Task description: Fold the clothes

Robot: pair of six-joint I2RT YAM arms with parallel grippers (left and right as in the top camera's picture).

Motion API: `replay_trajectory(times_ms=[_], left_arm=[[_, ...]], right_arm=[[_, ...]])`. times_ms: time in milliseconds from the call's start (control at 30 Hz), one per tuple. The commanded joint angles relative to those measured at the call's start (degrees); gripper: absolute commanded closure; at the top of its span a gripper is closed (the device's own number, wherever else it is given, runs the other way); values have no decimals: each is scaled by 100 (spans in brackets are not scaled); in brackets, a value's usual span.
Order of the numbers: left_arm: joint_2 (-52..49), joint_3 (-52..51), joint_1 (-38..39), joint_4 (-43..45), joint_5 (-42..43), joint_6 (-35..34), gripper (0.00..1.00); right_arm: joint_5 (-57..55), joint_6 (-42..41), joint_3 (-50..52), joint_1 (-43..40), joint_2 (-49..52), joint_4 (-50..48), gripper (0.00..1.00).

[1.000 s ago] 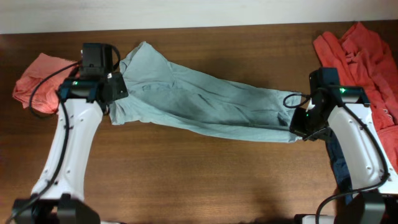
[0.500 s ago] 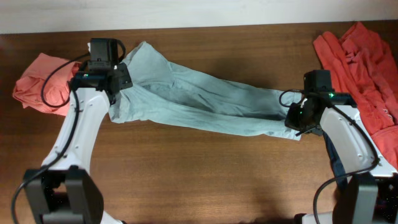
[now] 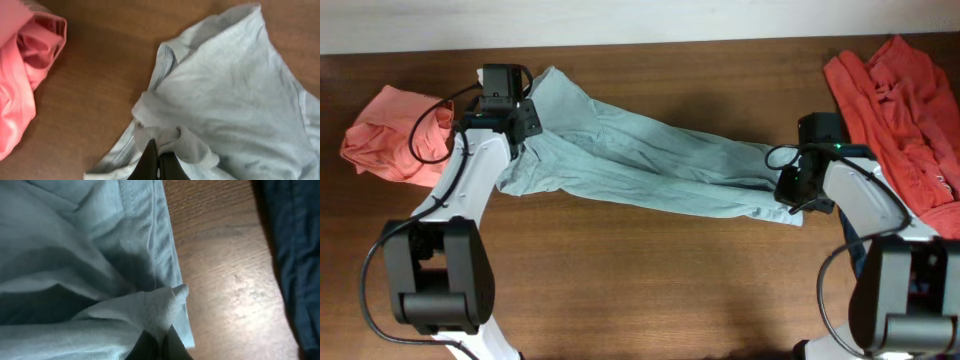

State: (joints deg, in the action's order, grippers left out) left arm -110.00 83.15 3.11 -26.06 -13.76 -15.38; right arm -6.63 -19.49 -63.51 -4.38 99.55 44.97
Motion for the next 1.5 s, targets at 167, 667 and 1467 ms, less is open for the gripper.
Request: replay_trajectory(times_ms=[167,667,1467], left_arm=[[-295,72,-11,669,-59,74,93],[-61,1362,-11,-1117,-79,610,1],[1290,1808,-11,-2415,1113,1165,1]], right_arm=[[-157,-28,31,-31,229,-162,95],[1032,713,-2070,-695,153,2035,11],[2295,1670,-2406,-695,76,2520,1]])
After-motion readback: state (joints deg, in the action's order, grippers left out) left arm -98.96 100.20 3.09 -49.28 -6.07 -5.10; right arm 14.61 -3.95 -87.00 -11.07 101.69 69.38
